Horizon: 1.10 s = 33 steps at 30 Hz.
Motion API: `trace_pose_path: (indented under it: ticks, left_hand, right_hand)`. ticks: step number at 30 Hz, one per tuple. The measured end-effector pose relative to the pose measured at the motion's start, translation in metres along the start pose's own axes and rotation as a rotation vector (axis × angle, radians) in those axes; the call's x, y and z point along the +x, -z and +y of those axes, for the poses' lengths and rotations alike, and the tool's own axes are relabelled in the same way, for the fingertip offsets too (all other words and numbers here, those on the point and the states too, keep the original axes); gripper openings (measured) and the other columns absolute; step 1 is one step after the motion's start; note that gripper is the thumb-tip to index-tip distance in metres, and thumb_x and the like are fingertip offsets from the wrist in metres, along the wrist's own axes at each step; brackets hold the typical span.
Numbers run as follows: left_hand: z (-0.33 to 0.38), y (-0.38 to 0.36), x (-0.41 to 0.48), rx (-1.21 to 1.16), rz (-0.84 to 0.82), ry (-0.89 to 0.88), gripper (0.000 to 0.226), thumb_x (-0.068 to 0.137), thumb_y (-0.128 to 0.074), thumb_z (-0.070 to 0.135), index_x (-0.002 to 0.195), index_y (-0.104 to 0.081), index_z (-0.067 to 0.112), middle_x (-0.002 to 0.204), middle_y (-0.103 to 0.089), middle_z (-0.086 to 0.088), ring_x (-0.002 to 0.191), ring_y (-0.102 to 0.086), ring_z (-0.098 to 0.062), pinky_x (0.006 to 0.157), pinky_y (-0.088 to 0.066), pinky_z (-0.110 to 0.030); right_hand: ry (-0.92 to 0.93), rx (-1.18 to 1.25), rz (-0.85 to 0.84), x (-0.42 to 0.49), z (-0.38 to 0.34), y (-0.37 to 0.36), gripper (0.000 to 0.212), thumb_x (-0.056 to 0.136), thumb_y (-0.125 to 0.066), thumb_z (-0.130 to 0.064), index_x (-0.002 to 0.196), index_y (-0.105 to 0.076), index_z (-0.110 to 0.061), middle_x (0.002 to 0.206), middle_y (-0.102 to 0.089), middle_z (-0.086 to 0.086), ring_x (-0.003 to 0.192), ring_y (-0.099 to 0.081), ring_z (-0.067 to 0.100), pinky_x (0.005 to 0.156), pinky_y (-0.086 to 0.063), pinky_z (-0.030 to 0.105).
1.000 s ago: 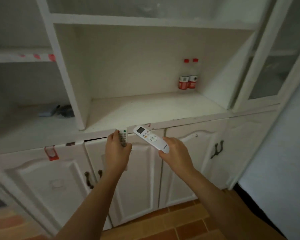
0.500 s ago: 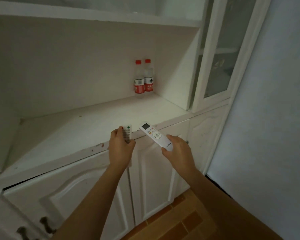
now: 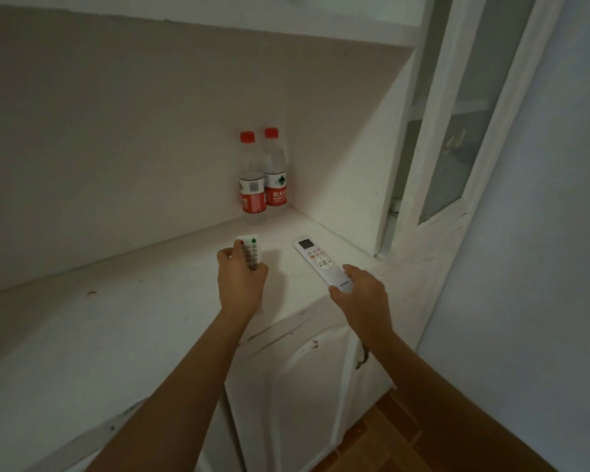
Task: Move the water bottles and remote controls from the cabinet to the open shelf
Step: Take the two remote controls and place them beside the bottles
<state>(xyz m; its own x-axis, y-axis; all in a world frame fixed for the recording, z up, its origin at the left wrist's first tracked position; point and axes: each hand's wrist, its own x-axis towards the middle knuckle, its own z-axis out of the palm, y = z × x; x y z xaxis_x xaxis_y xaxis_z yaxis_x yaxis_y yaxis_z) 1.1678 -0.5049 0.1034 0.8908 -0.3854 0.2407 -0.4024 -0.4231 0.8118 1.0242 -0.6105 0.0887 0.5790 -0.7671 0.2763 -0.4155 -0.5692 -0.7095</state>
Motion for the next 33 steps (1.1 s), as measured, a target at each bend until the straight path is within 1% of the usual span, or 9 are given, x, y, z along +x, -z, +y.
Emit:
trace_pose_path:
  ticks: [3,7,11,14,18,21,27,30,33]
  left_hand:
    - [0.0,-0.021,0.03,0.012,0.022,0.045,0.051,0.081,-0.058,0.01,0.129,-0.041,0.006,0.124,-0.044,-0.019,0.099,-0.056,-0.034,0.083,-0.042,-0.032]
    - [0.001,-0.053,0.066,0.025,0.055,0.124,0.055,0.079,-0.059,0.011,0.13,-0.04,0.008,0.122,-0.047,-0.02,0.1,-0.055,-0.035,0.082,-0.042,-0.034]
    - [0.006,-0.085,0.099,0.075,0.069,0.186,0.064,0.077,-0.062,0.012,0.135,-0.033,0.01,0.123,-0.047,-0.021,0.105,-0.053,-0.037,0.086,-0.044,-0.039]
    - [0.009,-0.103,0.118,0.139,0.073,0.237,0.071,0.076,-0.064,0.015,0.137,-0.028,0.013,0.124,-0.047,-0.02,0.106,-0.053,-0.036,0.085,-0.046,-0.04]
    - [0.01,-0.118,0.136,0.195,0.109,0.277,0.081,0.073,-0.068,0.015,0.139,-0.021,0.015,0.119,-0.049,-0.019,0.105,-0.054,-0.035,0.082,-0.048,-0.042]
    - [0.009,-0.125,0.146,0.222,0.122,0.286,0.081,0.071,-0.069,0.015,0.137,-0.021,0.015,0.115,-0.052,-0.019,0.102,-0.055,-0.036,0.081,-0.049,-0.044]
    - [0.001,-0.13,0.155,0.256,0.145,0.308,0.08,0.07,-0.069,0.017,0.136,-0.024,0.013,0.112,-0.057,-0.019,0.107,-0.049,-0.036,0.082,-0.048,-0.046]
    - [0.0,-0.13,0.158,0.199,0.143,0.363,0.078,0.072,-0.067,0.015,0.136,-0.024,0.01,0.119,-0.054,-0.02,0.113,-0.044,-0.036,0.088,-0.043,-0.045]
    - [-0.001,-0.129,0.16,0.124,0.139,0.41,0.072,0.075,-0.065,0.013,0.135,-0.027,0.004,0.127,-0.05,-0.021,0.119,-0.04,-0.036,0.096,-0.038,-0.043]
  right_hand:
    - [-0.009,-0.002,-0.033,0.041,0.006,-0.013,0.044,0.084,-0.061,-0.02,0.123,-0.048,-0.002,0.118,-0.059,0.018,0.105,-0.056,0.028,0.081,-0.046,0.028]
    - [0.009,-0.034,-0.102,0.1,0.016,-0.032,0.043,0.083,-0.063,-0.018,0.121,-0.05,-0.001,0.119,-0.059,0.018,0.105,-0.057,0.029,0.081,-0.045,0.028]
    - [0.098,-0.094,-0.15,0.156,0.027,-0.051,0.041,0.082,-0.063,-0.018,0.117,-0.053,-0.001,0.115,-0.062,0.019,0.102,-0.059,0.03,0.08,-0.049,0.033]
    - [0.17,-0.168,-0.174,0.186,0.029,-0.062,0.04,0.082,-0.062,-0.022,0.117,-0.054,-0.004,0.112,-0.063,0.017,0.099,-0.06,0.029,0.075,-0.049,0.032]
    - [0.23,-0.185,-0.172,0.204,0.032,-0.077,0.035,0.08,-0.063,-0.023,0.109,-0.056,-0.004,0.103,-0.065,0.017,0.092,-0.061,0.03,0.073,-0.051,0.035]
    - [0.242,-0.173,-0.171,0.212,0.036,-0.085,0.032,0.078,-0.065,-0.021,0.104,-0.057,-0.003,0.099,-0.066,0.017,0.09,-0.061,0.031,0.075,-0.051,0.037]
    - [0.266,-0.226,-0.173,0.218,0.04,-0.092,0.038,0.077,-0.066,-0.025,0.106,-0.056,-0.003,0.099,-0.061,0.016,0.095,-0.053,0.03,0.082,-0.045,0.037]
    - [0.277,-0.244,-0.178,0.218,0.039,-0.095,0.043,0.075,-0.067,-0.026,0.109,-0.054,-0.002,0.1,-0.056,0.016,0.096,-0.049,0.029,0.086,-0.041,0.035]
    - [0.252,-0.245,-0.215,0.218,0.039,-0.093,0.042,0.077,-0.066,-0.029,0.108,-0.055,-0.003,0.101,-0.054,0.015,0.097,-0.049,0.027,0.084,-0.041,0.032]
